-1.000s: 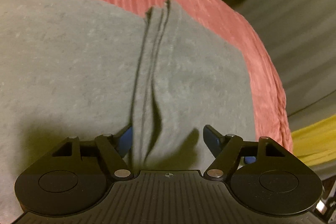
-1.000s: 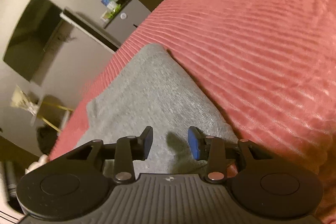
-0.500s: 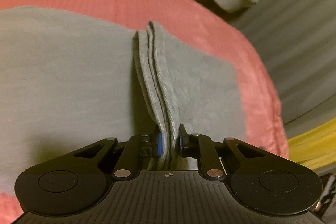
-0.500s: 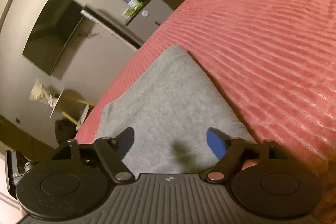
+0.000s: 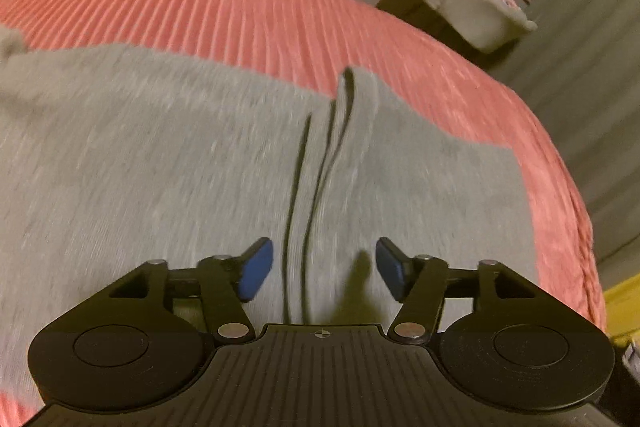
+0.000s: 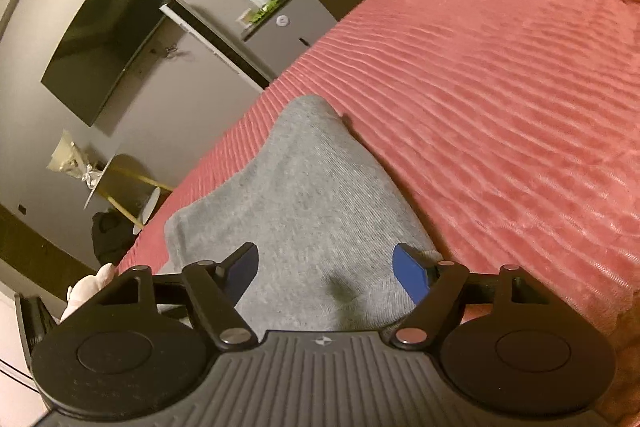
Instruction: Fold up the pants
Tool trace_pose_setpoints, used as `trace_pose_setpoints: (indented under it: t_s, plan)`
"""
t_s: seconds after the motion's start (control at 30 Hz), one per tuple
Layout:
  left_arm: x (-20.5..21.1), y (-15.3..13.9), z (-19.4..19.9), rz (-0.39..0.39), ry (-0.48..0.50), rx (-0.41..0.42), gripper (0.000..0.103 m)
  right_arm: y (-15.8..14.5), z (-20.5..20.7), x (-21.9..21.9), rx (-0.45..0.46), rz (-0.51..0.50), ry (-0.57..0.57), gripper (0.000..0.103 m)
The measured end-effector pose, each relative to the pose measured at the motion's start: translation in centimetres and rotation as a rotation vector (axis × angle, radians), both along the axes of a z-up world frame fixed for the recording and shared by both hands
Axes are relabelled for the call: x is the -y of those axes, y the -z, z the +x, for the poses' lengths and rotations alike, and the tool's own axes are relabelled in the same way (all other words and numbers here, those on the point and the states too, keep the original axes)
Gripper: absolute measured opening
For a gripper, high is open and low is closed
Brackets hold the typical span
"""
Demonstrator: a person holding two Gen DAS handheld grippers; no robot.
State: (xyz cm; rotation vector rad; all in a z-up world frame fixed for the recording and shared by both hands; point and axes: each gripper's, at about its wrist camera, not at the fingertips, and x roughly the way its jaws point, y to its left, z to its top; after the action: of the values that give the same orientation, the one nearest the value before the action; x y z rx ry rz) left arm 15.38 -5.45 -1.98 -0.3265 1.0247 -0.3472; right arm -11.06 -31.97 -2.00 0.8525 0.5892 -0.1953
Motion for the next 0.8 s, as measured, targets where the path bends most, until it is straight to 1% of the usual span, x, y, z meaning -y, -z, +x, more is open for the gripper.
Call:
trace_pose_setpoints:
  t_s: [0.07,0.1,0.13,0.17,0.2,0.23,0.3,0.33,0.37,0.43,0.47,0.5,0.53,0.57,0.6,0.63,0.67,0.7,0.73,0.77,0.8]
  plan:
    - [0.6,0.8,1.4,-0.001,0.001,-0.027,0.065,0.4,0.3,0.2,0.001,0.017,-0.006,0.076]
    - [0.9,0.8,1.9,-0.007,-0.003,-0.023,0.060,0.6,0.4,0.3,0.006,0.028,-0.006,0.076]
    - [0.9,0.5,1.8,-0.014,0.003,-0.010,0.050,0.7,0.5,0.4,0.009,0.034,-0.006,0.076]
    - [1.3,0.3,2.1,-0.011,0.013,-0.004,0.036,0.8,0.5,0.5,0.012,0.039,-0.004,0.075]
    - [1.6,0.1,2.4,-0.007,0.013,-0.006,0.028,0.9,0.5,0.5,0.014,0.040,-0.002,0.074]
    - [1.4,0.1,2.4,-0.018,0.015,-0.010,0.024,0.9,0.5,0.6,0.014,0.040,0.001,0.072]
    - [1.4,-0.7,2.2,-0.024,0.024,0.018,0.020,0.9,0.5,0.6,0.010,0.039,0.010,0.057]
    - [1.4,-1.4,1.8,-0.019,0.034,0.054,0.019,1.0,0.4,0.8,0.009,0.050,0.013,0.040]
    - [1.3,-2.1,1.4,-0.016,0.043,0.082,0.019,1.1,0.3,0.8,0.011,0.067,0.016,0.028]
    - [1.0,-3.0,0.9,-0.007,0.053,0.110,0.019,1.3,-0.1,1.2,0.032,0.107,0.024,0.025]
    - [0.7,-3.0,0.8,0.013,0.043,0.123,0.020,1.5,-0.2,1.3,0.031,0.120,0.031,0.025]
    - [0.5,-2.6,0.8,0.048,0.030,0.120,0.020,1.7,-0.1,1.5,0.010,0.129,0.039,0.025]
    - [0.5,-2.0,1.1,0.106,0.008,0.106,0.020,2.1,0.2,1.6,-0.006,0.148,0.029,0.023]
    - [0.4,-1.2,1.4,0.160,-0.025,0.082,0.025,2.3,0.5,1.7,-0.022,0.168,0.015,0.022]
    - [0.1,-0.7,1.4,0.161,-0.046,0.067,0.039,2.4,0.8,1.6,-0.044,0.171,0.010,0.022]
    - [0.0,-0.7,1.2,0.144,-0.069,0.064,0.043,2.1,0.8,1.4,-0.051,0.153,0.010,0.022]
    - [-0.2,-0.9,0.7,0.132,-0.075,0.065,0.049,1.7,0.6,1.3,-0.053,0.139,0.012,0.025]
    - [-0.2,-1.2,0.0,0.127,-0.057,0.073,0.057,1.2,0.2,1.0,-0.052,0.124,0.021,0.028]
    - [-0.2,-1.4,-0.6,0.125,-0.031,0.076,0.062,0.8,-0.6,0.9,-0.039,0.129,0.035,0.036]
    - [-0.2,-1.5,-1.6,0.121,-0.006,0.075,0.071,0.5,-1.4,0.8,-0.025,0.154,0.051,0.050]
    - [-0.4,-1.5,-2.7,0.108,0.006,0.074,0.072,0.4,-2.2,0.7,-0.018,0.186,0.065,0.059]
